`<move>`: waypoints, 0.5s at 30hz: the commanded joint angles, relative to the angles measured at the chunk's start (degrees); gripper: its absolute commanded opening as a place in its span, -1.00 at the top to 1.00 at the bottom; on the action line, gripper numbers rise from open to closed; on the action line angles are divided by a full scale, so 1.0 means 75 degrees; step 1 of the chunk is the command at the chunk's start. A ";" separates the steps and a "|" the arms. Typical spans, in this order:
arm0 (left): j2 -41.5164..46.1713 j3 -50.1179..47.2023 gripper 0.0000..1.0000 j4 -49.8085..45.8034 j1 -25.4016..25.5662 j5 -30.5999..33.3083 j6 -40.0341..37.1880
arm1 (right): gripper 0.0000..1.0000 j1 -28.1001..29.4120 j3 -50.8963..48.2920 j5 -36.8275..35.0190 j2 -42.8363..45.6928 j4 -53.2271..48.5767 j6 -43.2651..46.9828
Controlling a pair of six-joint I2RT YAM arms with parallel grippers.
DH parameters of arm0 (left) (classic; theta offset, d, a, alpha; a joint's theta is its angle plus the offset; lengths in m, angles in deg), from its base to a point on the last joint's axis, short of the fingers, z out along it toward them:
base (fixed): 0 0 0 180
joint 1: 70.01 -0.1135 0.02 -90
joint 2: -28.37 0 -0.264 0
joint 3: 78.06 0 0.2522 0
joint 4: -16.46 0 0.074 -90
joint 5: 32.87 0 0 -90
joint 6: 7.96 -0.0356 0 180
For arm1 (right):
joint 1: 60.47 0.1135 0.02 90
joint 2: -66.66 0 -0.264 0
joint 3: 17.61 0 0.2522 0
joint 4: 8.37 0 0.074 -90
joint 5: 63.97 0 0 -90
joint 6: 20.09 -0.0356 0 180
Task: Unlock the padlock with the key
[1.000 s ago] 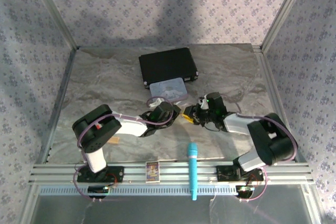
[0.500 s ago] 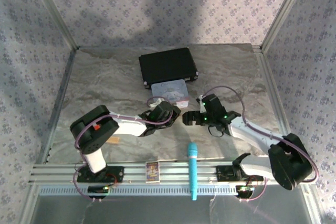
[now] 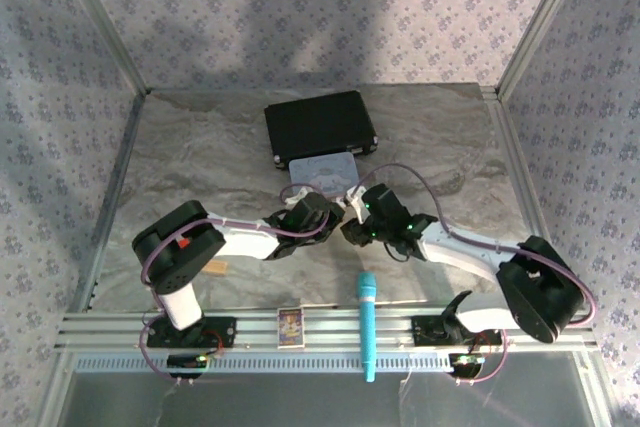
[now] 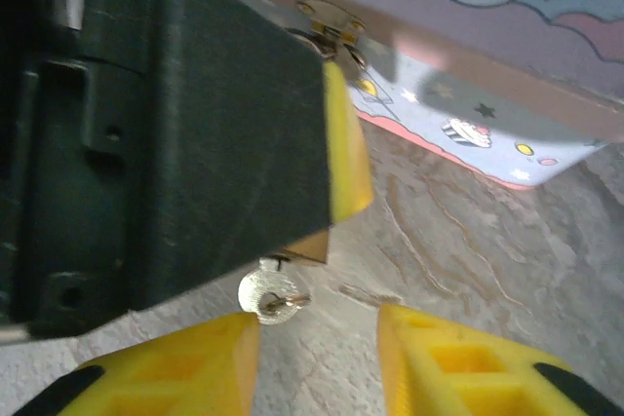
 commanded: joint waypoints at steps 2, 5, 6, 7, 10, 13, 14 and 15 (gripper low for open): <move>0.0214 -0.0161 1.00 -0.0424 0.0038 -0.0524 0.0507 | 0.28 0.0079 -0.0091 -0.0063 -0.0226 0.1008 0.0394; 0.0256 -0.0194 1.00 -0.0410 0.0038 -0.0553 0.0504 | 0.28 0.0094 -0.0179 -0.0004 -0.0308 0.1213 0.0501; 0.0256 -0.0200 1.00 -0.0368 0.0038 -0.0569 0.0515 | 0.28 0.0098 -0.0219 -0.0002 -0.0332 0.1302 0.0536; 0.0244 -0.0197 1.00 -0.0336 0.0038 -0.0598 0.0512 | 0.29 0.0109 -0.0254 0.0004 -0.0344 0.1386 0.0560; 0.0252 -0.0218 1.00 -0.0268 0.0043 -0.0664 0.0604 | 0.33 0.0070 -0.0379 0.0166 -0.0357 0.1746 0.0590; 0.0283 -0.0334 1.00 -0.0056 0.0043 -0.0664 0.0717 | 0.30 -0.0127 -0.0697 0.0788 -0.0311 0.2322 0.0415; 0.0320 -0.0343 1.00 -0.0080 0.0038 -0.0646 0.0726 | 0.27 -0.0195 -0.0820 0.0937 -0.0285 0.2433 0.0418; 0.0349 -0.0353 1.00 -0.0121 0.0038 -0.0621 0.0717 | 0.25 -0.0237 -0.0928 0.0995 -0.0244 0.2474 0.0473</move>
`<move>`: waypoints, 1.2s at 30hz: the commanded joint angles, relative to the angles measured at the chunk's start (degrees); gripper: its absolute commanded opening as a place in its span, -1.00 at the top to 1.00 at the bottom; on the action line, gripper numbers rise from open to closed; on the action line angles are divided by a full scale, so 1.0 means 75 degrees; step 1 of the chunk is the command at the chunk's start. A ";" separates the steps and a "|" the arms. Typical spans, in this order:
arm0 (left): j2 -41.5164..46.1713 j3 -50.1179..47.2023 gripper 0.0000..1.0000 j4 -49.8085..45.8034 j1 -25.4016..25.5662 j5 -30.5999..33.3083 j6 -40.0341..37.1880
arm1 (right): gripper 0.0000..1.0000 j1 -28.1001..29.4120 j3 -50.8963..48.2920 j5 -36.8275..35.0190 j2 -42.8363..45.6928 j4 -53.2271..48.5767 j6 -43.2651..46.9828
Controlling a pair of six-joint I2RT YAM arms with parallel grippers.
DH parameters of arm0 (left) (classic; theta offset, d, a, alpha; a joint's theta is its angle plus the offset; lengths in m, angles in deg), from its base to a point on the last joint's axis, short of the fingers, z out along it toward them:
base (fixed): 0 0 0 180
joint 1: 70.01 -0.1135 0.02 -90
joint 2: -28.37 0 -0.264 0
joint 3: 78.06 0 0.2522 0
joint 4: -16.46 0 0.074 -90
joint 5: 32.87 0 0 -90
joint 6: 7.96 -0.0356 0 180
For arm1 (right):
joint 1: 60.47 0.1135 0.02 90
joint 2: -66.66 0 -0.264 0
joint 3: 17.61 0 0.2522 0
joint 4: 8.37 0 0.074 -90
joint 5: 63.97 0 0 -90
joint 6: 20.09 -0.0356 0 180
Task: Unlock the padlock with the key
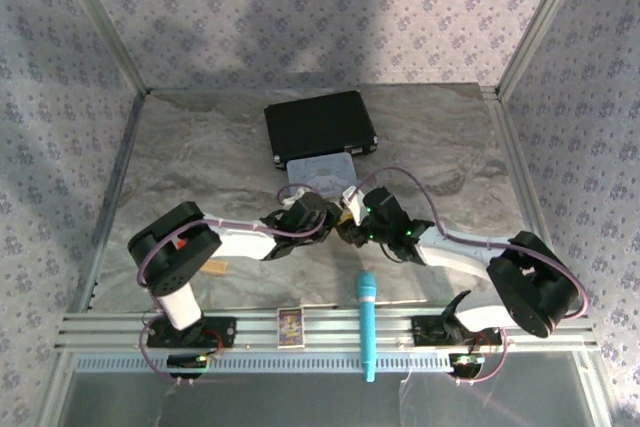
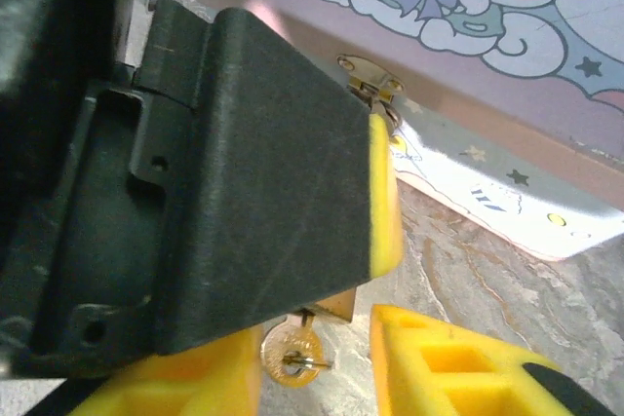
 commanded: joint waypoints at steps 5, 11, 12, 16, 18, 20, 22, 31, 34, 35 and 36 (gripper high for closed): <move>0.0082 -0.0175 1.00 -0.0052 0.0116 -0.0602 0.0597 | 0.31 -0.0160 -0.0443 0.0064 0.0052 0.0668 0.0398; -0.0011 -0.0181 1.00 0.0022 0.0140 -0.0746 0.0633 | 0.52 -0.0206 -0.0461 0.0094 0.0038 0.1146 0.0233; 0.0007 -0.0208 1.00 0.0023 0.0150 -0.0747 0.0633 | 0.54 -0.0265 -0.0461 0.0190 0.0035 0.1194 0.0167; 0.0077 -0.0343 1.00 0.0136 0.0152 -0.0747 0.0703 | 0.60 -0.0507 -0.0489 0.0481 0.0006 0.1213 -0.0110; 0.0157 -0.0382 1.00 0.0079 0.0152 -0.0724 0.0671 | 0.62 -0.0677 -0.0529 0.0659 -0.0029 0.1197 -0.0242; 0.0193 -0.0386 1.00 -0.0013 0.0152 -0.0706 0.0621 | 0.64 -0.0859 -0.0595 0.0903 -0.0058 0.1243 -0.0426; 0.0173 -0.0406 1.00 0.0017 0.0161 -0.0728 0.0633 | 0.65 -0.1006 -0.0607 0.1131 -0.0105 0.1234 -0.0607; 0.0172 -0.0467 1.00 0.0013 0.0163 -0.0749 0.0600 | 0.64 -0.1820 -0.0604 0.1811 -0.0524 0.1070 -0.1518; 0.0169 -0.0481 1.00 0.0023 0.0166 -0.0787 0.0621 | 0.58 -0.2022 -0.0683 0.1871 -0.0510 0.1024 -0.1706; 0.0172 -0.0480 1.00 0.0013 0.0165 -0.0799 0.0621 | 0.56 -0.2053 -0.0684 0.1837 -0.0478 0.0943 -0.1740; 0.0184 -0.0479 1.00 0.0002 0.0166 -0.0790 0.0609 | 0.54 -0.2076 -0.0684 0.1796 -0.0452 0.0885 -0.1774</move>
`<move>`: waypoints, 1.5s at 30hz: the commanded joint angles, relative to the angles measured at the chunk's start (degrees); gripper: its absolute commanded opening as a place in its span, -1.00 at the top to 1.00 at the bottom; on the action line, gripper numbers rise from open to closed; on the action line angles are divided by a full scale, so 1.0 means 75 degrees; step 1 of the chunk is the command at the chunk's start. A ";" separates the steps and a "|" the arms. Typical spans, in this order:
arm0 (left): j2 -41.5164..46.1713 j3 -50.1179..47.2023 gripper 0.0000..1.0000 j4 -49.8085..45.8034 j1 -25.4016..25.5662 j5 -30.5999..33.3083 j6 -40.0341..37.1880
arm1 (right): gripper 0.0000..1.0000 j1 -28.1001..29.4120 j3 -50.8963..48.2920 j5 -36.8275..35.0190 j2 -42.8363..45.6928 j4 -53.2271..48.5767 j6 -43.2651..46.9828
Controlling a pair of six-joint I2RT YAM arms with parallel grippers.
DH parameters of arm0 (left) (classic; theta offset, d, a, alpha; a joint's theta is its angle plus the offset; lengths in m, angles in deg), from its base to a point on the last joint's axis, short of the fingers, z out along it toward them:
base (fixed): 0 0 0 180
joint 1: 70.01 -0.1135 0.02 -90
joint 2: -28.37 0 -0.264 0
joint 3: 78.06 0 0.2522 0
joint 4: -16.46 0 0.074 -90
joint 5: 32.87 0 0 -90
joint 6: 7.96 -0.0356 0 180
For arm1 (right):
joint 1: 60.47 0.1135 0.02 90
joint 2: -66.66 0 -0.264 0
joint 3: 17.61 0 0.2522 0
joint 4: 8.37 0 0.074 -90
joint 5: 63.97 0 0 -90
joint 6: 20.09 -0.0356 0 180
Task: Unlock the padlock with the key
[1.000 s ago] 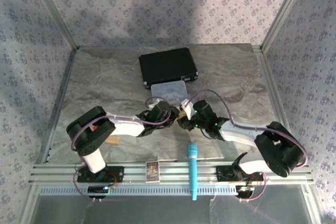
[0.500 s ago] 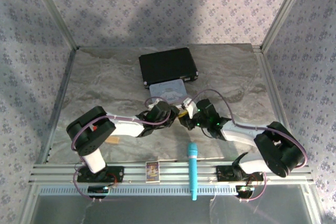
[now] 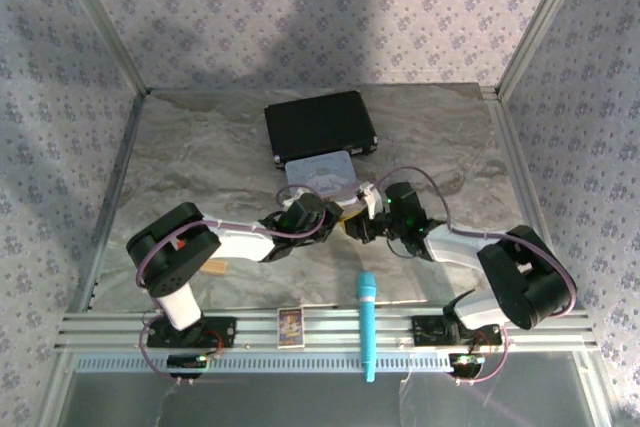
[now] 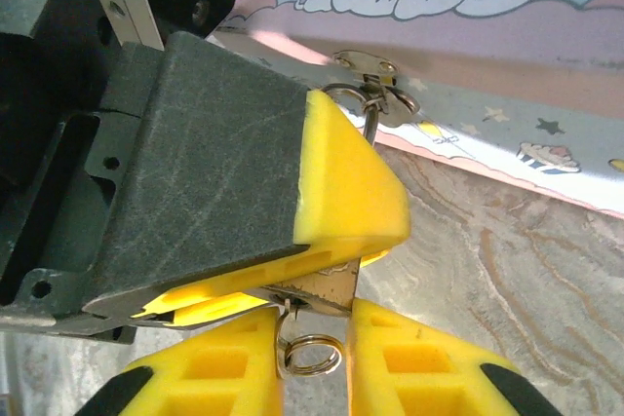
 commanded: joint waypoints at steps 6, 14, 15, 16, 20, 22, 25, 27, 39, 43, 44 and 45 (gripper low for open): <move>0.0117 -0.0310 1.00 -0.0475 0.0149 -0.0728 0.0259 | 0.44 -0.0876 -0.0236 -0.1122 0.0041 -0.0576 -0.0760; 0.0120 -0.0251 1.00 -0.0611 0.0149 -0.0697 0.0189 | 0.25 -0.1210 -0.0279 -0.1144 0.0064 -0.0737 -0.1075; 0.0107 -0.0239 1.00 -0.0613 0.0149 -0.0691 0.0189 | 0.23 -0.1205 -0.0288 -0.1122 0.0066 -0.0720 -0.1111; 0.0094 -0.0231 1.00 -0.0624 0.0149 -0.0676 0.0190 | 0.22 -0.1216 -0.0289 -0.1115 0.0068 -0.0735 -0.1166; 0.0016 -0.0239 1.00 -0.0705 0.0149 -0.0639 0.0192 | 0.16 -0.1257 -0.0338 -0.1127 0.0152 -0.0726 -0.1266; -0.0066 -0.0239 1.00 -0.0729 0.0149 -0.0628 0.0189 | 0.09 -0.1249 -0.0372 -0.1166 0.0211 -0.0763 -0.1277; -0.0173 -0.0216 1.00 -0.0747 0.0146 -0.0651 0.0212 | -0.01 -0.1258 -0.0393 -0.1217 0.0326 -0.0874 -0.1289; -0.0188 -0.0193 1.00 -0.0758 0.0146 -0.0644 0.0213 | -0.06 -0.1281 -0.0410 -0.1263 0.0429 -0.0930 -0.1302; -0.0188 -0.0087 1.00 -0.1017 0.0137 -0.0616 0.0121 | -0.27 -0.1346 -0.0536 -0.1396 0.0698 -0.1083 -0.1368; -0.0179 -0.0111 1.00 -0.1061 0.0137 -0.0602 0.0128 | -0.37 -0.1407 -0.0523 -0.1338 0.0709 -0.1100 -0.1522; -0.0177 -0.0113 1.00 -0.1064 0.0138 -0.0604 0.0136 | -0.39 -0.1419 -0.0520 -0.1346 0.0715 -0.1112 -0.1553; -0.0176 -0.0113 1.00 -0.1063 0.0139 -0.0604 0.0132 | -0.41 -0.1421 -0.0508 -0.1348 0.0715 -0.1124 -0.1588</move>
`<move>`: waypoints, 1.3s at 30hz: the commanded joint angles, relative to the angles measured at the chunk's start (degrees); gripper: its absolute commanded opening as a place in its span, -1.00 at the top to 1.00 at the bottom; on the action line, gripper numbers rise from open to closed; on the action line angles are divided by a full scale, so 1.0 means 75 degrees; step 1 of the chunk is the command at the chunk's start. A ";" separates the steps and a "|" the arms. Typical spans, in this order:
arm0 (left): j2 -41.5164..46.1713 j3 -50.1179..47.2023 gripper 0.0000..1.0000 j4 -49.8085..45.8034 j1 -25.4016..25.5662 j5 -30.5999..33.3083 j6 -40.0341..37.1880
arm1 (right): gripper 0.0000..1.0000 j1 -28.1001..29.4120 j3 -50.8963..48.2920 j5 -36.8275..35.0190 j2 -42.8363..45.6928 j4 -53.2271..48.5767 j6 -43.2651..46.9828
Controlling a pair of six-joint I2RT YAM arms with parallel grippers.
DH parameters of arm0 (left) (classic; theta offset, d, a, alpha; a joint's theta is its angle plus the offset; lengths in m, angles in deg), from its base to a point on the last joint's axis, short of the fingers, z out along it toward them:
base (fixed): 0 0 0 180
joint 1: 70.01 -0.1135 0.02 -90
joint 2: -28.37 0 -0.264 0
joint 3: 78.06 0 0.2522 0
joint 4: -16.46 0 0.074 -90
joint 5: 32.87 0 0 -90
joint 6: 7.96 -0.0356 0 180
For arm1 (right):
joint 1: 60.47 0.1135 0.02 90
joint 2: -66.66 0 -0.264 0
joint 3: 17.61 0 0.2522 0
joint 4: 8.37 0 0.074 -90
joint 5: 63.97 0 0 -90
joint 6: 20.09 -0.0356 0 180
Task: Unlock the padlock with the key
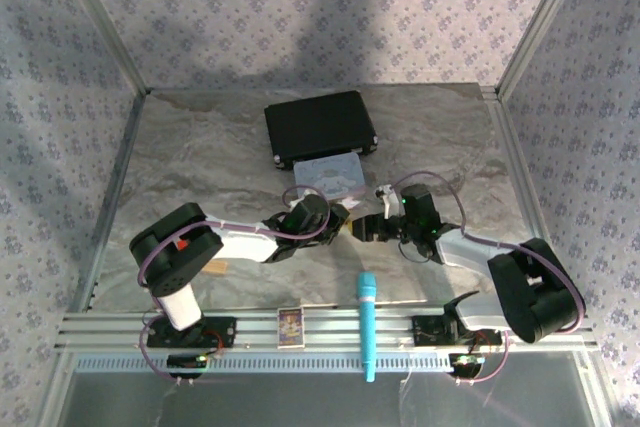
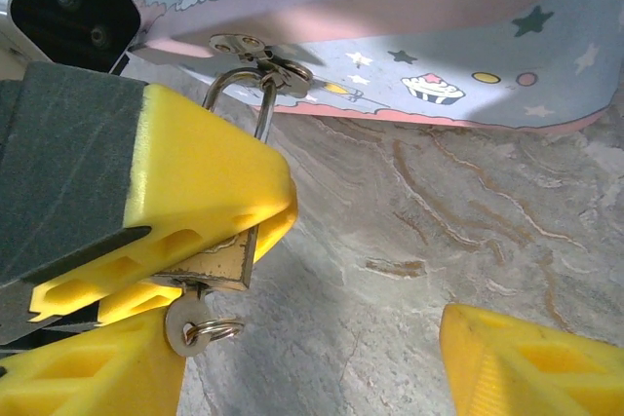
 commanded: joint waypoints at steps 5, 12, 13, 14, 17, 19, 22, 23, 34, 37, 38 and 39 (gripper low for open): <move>-0.0086 -0.0279 1.00 -0.1093 -0.0002 -0.0333 0.0098 | -0.49 -0.0647 -0.0041 -0.1508 0.0078 -0.0397 -0.0572; 0.0084 -0.0233 1.00 -0.1452 0.0006 -0.0123 -0.0118 | -0.60 -0.0770 -0.0135 -0.1434 0.0240 -0.0357 -0.0864; 0.0081 -0.0221 1.00 -0.1488 0.0006 -0.0111 -0.0141 | -0.62 -0.0801 -0.0155 -0.1387 0.0274 -0.0319 -0.0898; 0.0078 -0.0212 1.00 -0.1528 0.0006 -0.0116 -0.0153 | -0.63 -0.0825 -0.0155 -0.1348 0.0316 -0.0322 -0.0943; 0.0032 -0.0187 1.00 -0.1565 0.0006 -0.0134 -0.0184 | -0.64 -0.0884 -0.0232 -0.1198 0.0433 -0.0229 -0.0945; 0.0008 -0.0201 1.00 -0.1600 0.0006 -0.0110 -0.0183 | -0.65 -0.0938 -0.0339 -0.0967 0.0506 0.0011 -0.0833; 0.0059 -0.0271 1.00 -0.1615 0.0012 -0.0008 -0.0231 | -0.60 -0.1047 -0.0355 -0.0012 0.0546 0.0164 -0.0291; 0.0097 -0.0270 1.00 -0.1703 -0.0005 0.0032 -0.0304 | -0.59 -0.1086 -0.0259 0.0200 0.0547 -0.0017 -0.0125; 0.0250 0.0651 1.00 -0.4148 -0.0170 0.0326 -0.2706 | -0.60 -0.0853 0.0658 -0.1515 0.0429 -0.1194 -0.0226; 0.0184 0.0773 1.00 -0.4420 -0.0168 0.0308 -0.3102 | -0.63 -0.0570 0.1008 -0.1968 0.0311 -0.1263 -0.0434; 0.0172 0.0820 1.00 -0.4509 -0.0170 0.0333 -0.3224 | -0.63 -0.0476 0.1178 -0.2145 0.0223 -0.1365 -0.0483; 0.0161 0.0867 1.00 -0.4631 -0.0170 0.0363 -0.3377 | -0.63 -0.0357 0.1420 -0.2356 0.0068 -0.1572 -0.0511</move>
